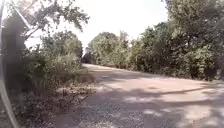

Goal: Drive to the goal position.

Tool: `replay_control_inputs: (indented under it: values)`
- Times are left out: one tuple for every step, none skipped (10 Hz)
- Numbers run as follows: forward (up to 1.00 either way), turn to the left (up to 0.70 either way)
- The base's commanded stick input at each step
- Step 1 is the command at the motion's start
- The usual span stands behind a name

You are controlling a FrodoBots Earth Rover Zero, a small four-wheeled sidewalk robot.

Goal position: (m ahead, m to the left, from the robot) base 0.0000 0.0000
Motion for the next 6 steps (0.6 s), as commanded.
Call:
replay_control_inputs:
  values:
    - [0.05, 0.00]
    - [0.05, 0.00]
    - [0.05, 0.00]
    - [0.05, 0.00]
    - [0.05, 0.00]
    - [0.05, 0.00]
